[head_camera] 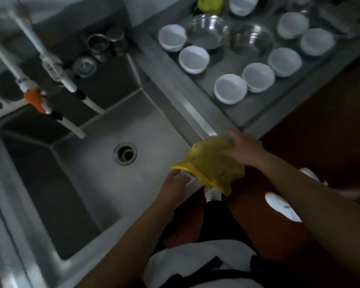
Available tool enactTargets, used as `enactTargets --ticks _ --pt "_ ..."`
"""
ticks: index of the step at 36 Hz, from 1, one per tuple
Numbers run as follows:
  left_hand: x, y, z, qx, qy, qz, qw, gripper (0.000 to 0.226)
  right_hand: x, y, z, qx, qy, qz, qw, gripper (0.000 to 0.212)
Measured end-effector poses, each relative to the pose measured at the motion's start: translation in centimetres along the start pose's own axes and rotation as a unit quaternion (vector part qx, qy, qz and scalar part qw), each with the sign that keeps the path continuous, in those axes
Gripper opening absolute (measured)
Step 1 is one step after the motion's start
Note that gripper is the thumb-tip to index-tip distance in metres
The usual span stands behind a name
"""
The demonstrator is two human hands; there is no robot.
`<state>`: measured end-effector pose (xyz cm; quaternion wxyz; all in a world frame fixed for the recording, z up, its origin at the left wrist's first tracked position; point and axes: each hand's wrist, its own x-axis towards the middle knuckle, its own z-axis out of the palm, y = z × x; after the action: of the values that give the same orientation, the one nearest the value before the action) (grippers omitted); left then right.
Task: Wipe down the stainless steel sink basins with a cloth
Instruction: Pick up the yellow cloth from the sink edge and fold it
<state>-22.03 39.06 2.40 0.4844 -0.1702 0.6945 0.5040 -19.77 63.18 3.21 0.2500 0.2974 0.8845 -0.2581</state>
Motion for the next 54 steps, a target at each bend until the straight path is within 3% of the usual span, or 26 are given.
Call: enactTargets --ticks 4,9,13,20,23,26,29,33,36,39,43,48,54 --pt "0.1 0.3 2.6 -0.083 0.079 -0.053 0.992 0.054 1.7 1.4 0.4 -0.023 -0.068 -0.06 0.996 0.068" --pt "0.5 1.2 6.3 -0.133 0.132 -0.053 0.981 0.053 1.9 2.4 1.1 -0.078 -0.019 -0.087 0.993 0.064" --pt "1.1 2.0 8.0 -0.156 0.163 -0.044 0.973 0.062 2.7 2.2 0.6 -0.101 -0.028 -0.108 0.989 0.059" --pt "0.8 1.2 9.4 -0.11 0.225 0.052 0.967 0.051 2.3 2.9 0.7 -0.09 -0.105 -0.214 0.967 0.083" --pt "0.0 0.9 9.4 -0.093 0.24 0.082 0.963 0.053 1.8 3.3 0.9 -0.136 -0.118 -0.238 0.954 0.079" --pt "-1.0 0.8 8.8 -0.098 0.235 0.109 0.961 0.056 0.6 3.3 1.3 -0.111 -0.081 -0.247 0.959 0.061" --pt "-3.2 0.6 7.6 -0.121 0.241 0.158 0.95 0.047 -1.3 2.4 1.0 -0.101 0.011 -0.277 0.956 0.035" --pt "-7.9 -0.3 5.4 -0.13 0.241 0.25 0.929 0.034 -5.0 0.8 -0.1 -0.072 0.114 -0.35 0.927 0.022" --pt "-11.8 -2.1 3.6 -0.116 0.213 0.315 0.918 0.039 -8.5 -0.9 -0.7 -0.076 0.144 -0.404 0.9 0.019" --pt "-15.5 -4.7 1.8 -0.077 0.225 0.374 0.897 0.055 -12.2 -3.2 -0.6 -0.088 0.147 -0.454 0.874 0.018" --pt "-19.7 -9.1 -0.6 0.075 0.334 0.415 0.843 0.074 -17.3 -6.6 1.3 -0.088 0.124 -0.507 0.849 0.011" --pt "-24.1 -16.3 -4.1 0.201 0.439 0.366 0.796 0.053 -23.0 -10.8 5.8 -0.091 0.054 -0.58 0.808 0.016" --pt "-28.5 -25.4 -7.1 0.176 0.579 0.291 0.741 0.038 -28.9 -16.2 11.9 -0.164 -0.082 -0.628 0.757 0.022"
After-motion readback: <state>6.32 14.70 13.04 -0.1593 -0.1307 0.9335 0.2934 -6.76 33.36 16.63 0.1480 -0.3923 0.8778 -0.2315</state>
